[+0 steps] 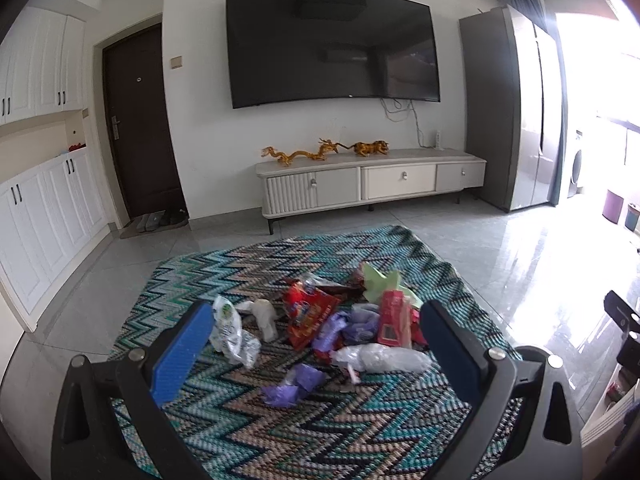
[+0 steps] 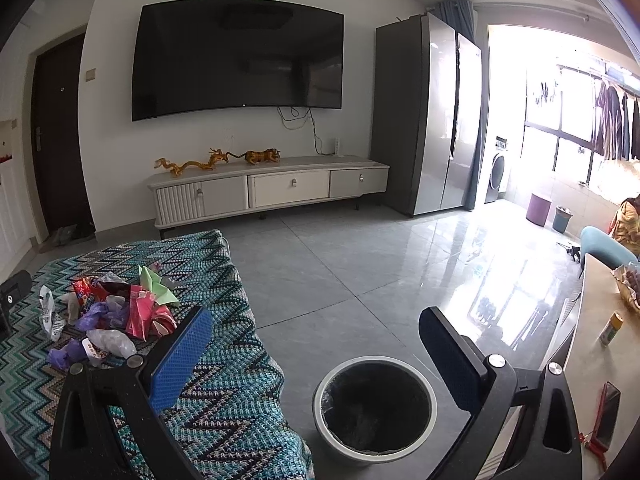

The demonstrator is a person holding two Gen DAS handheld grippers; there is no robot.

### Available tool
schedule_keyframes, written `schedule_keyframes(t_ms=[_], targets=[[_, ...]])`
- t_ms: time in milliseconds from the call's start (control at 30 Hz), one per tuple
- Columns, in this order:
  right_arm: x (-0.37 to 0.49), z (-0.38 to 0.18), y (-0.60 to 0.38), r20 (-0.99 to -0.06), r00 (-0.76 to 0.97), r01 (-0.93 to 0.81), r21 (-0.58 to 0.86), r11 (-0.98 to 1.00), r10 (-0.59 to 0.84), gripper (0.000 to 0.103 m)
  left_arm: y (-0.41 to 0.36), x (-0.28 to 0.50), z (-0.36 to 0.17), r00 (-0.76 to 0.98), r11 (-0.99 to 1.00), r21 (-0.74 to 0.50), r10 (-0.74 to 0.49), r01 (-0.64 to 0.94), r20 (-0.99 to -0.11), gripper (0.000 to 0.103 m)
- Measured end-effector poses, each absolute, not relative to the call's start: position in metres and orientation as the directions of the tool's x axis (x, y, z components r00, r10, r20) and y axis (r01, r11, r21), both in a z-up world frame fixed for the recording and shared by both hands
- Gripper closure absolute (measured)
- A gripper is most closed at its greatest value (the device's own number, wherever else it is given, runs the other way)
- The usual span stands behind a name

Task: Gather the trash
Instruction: 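Grasp the purple plastic bag with the left tool while the right tool grasps the pink carton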

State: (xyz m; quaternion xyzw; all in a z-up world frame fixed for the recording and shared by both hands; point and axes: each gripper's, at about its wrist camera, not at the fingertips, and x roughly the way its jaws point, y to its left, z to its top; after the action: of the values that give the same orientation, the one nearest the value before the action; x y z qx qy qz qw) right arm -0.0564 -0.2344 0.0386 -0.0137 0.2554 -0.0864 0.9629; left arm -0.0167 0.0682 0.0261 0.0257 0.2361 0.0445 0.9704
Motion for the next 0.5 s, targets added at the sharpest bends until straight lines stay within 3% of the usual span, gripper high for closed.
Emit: schedule_keyframes(t_ms=[333, 500], targets=[[-0.049, 0.052, -0.242, -0.508, 0.857, 0.085, -0.022, 0.996, -0.084, 0.001, 0.151, -0.01, 0.041, 0.871, 0.99, -0.005, 0.122, -0.142, -0.477, 0.0], [-0.033, 0.044, -0.224, -0.553, 0.833, -0.023, 0.012, 1.0, 0.026, 0.013, 0.162, -0.002, 0.013, 0.837, 0.996, -0.02, 0.061, -0.086, -0.543, 0.003]])
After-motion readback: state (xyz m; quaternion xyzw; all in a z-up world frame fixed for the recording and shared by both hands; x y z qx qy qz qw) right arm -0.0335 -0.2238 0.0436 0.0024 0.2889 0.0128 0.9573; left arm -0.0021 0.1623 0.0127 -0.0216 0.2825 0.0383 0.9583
